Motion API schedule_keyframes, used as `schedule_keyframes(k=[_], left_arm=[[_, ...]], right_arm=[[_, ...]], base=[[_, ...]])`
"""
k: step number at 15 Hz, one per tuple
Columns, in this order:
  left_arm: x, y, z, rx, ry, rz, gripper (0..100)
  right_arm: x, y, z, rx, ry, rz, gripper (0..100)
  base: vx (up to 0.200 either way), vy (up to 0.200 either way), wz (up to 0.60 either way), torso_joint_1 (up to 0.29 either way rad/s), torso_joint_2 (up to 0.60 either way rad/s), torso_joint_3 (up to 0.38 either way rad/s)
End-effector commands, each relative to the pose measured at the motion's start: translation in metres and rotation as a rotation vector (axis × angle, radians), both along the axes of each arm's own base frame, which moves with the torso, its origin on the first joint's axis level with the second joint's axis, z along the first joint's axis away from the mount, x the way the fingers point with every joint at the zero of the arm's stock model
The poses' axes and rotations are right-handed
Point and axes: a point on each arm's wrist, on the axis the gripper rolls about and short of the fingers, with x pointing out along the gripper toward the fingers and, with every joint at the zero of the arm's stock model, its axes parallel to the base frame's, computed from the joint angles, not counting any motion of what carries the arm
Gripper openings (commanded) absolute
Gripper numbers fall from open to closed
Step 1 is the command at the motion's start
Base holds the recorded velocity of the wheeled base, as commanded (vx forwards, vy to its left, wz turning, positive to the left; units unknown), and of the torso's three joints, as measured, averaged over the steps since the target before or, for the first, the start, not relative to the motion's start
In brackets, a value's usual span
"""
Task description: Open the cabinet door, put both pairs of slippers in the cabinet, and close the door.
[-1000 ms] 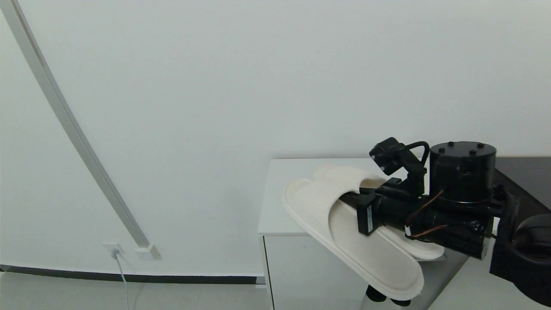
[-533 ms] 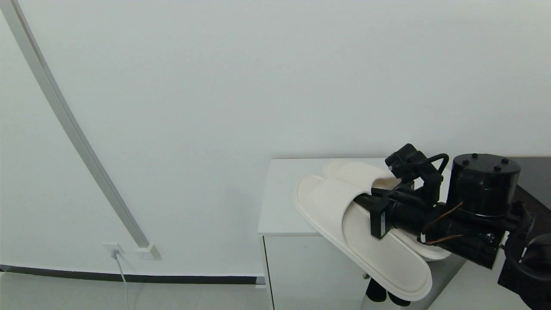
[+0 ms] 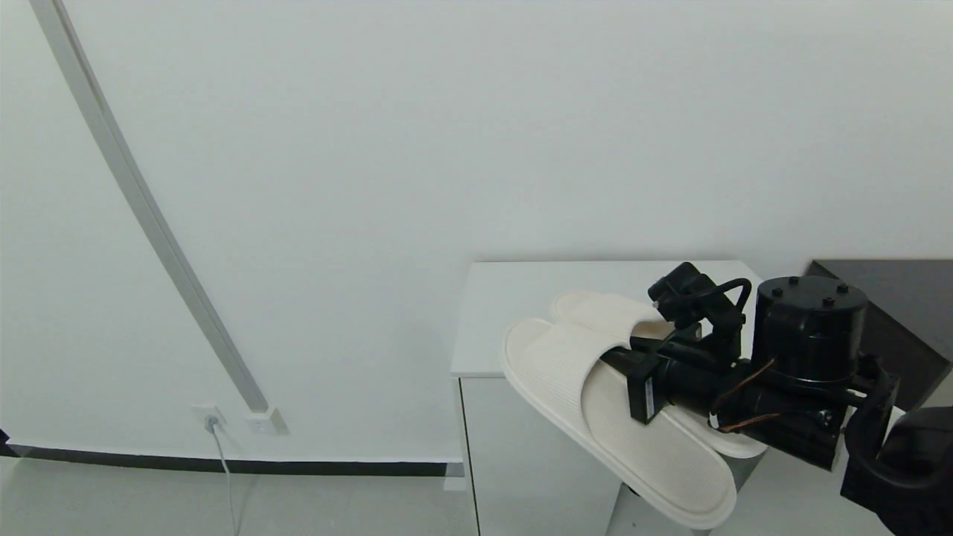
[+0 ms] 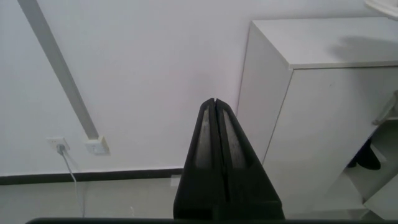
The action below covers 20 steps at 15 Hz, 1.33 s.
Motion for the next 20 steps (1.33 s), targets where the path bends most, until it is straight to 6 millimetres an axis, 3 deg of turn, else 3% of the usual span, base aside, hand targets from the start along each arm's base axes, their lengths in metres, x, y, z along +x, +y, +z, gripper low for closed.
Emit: schedule_keyframes(k=[1, 3, 13, 20], left_arm=[[0.0, 0.0, 0.0, 0.0, 0.0, 0.002, 0], [0.0, 0.0, 0.0, 0.0, 0.0, 0.002, 0], [0.0, 0.0, 0.0, 0.0, 0.0, 0.003, 0], [0.0, 0.0, 0.0, -0.002, 0.002, 0.005, 0]], right_arm=[[0.001, 0.001, -0.004, -0.009, 0.012, -0.001, 0], [0.001, 0.0, -0.005, -0.012, 0.015, -0.001, 0], [0.002, 0.001, -0.012, -0.029, 0.033, -0.011, 0], [-0.001, -0.001, -0.015, -0.041, 0.041, -0.023, 0]], base=[[-0.2, 0.0, 0.0, -0.002, 0.0, 0.002], [-0.2, 0.0, 0.0, 0.005, 0.0, 0.0], [0.0, 0.0, 0.0, 0.0, 0.0, 0.0], [0.0, -0.2, 0.0, 0.003, 0.0, 0.002]])
